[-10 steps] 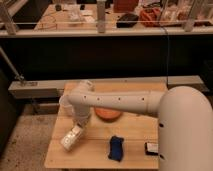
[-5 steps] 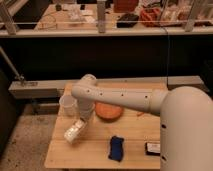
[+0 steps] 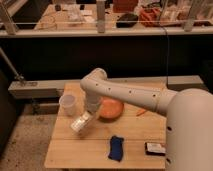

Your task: Place the bottle in the ceramic bowl

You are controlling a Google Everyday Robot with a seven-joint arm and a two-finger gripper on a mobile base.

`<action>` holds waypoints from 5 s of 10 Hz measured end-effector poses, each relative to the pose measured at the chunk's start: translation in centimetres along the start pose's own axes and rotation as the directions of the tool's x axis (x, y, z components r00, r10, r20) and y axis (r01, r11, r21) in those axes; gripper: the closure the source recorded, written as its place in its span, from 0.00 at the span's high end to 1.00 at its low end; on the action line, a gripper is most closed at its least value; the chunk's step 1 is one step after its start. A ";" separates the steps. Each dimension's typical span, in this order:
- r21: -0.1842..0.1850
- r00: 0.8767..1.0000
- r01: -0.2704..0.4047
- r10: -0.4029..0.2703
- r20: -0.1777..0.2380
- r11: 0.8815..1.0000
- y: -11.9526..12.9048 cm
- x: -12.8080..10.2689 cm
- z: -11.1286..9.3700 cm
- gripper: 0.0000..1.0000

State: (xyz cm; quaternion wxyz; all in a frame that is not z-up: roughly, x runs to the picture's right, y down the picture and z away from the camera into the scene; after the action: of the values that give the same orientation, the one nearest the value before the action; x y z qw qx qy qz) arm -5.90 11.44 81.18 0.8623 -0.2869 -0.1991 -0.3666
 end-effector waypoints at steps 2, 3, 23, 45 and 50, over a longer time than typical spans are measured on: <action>0.013 0.999 -0.040 0.040 -0.010 0.999 -0.2 2.9 -0.5 0.01; 0.016 0.999 -0.052 0.052 -0.013 0.999 -0.1 3.6 -0.7 0.01; 0.042 0.979 -0.199 0.200 -0.027 0.979 0.7 9.1 -2.2 0.01; 0.046 0.973 -0.226 0.228 -0.032 0.973 0.6 11.5 -3.4 0.80; 0.047 0.973 -0.229 0.231 -0.032 0.972 0.6 12.0 -3.7 0.80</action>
State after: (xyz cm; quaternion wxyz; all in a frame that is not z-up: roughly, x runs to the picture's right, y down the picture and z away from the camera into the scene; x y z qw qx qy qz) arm 2.80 3.20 84.81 0.9086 -0.2824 -0.1565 -0.2652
